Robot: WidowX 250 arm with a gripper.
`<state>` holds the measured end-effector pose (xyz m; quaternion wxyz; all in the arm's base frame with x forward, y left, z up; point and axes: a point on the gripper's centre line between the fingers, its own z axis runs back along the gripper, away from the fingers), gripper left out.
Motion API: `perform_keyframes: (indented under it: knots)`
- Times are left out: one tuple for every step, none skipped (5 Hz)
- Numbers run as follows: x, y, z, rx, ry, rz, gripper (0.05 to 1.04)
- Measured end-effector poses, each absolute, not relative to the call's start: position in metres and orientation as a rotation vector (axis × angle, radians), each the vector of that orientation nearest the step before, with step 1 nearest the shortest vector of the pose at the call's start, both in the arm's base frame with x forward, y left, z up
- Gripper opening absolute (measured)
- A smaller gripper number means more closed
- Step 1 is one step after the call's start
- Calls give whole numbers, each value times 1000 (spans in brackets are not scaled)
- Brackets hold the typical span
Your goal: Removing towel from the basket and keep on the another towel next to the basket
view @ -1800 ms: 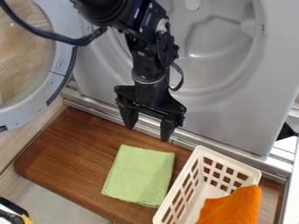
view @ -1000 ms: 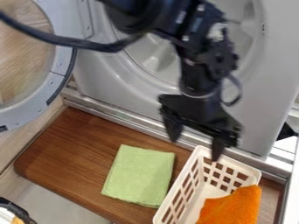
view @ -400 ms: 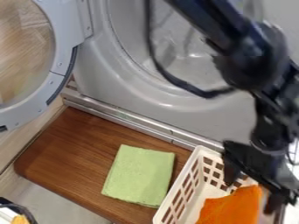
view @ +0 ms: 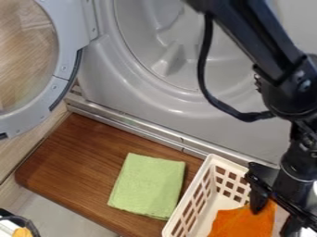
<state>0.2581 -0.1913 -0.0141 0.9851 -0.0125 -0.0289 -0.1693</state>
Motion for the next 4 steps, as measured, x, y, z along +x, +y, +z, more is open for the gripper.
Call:
perform_keyframes:
  knots:
    - [257, -192, -14, -7, -57, -352, 346]
    - [258, -193, -11, -6, -65, -357, 145]
    - [259, -195, 5, -32, -100, -369, 66]
    - [258, -190, 29, -65, -137, -356, 60]
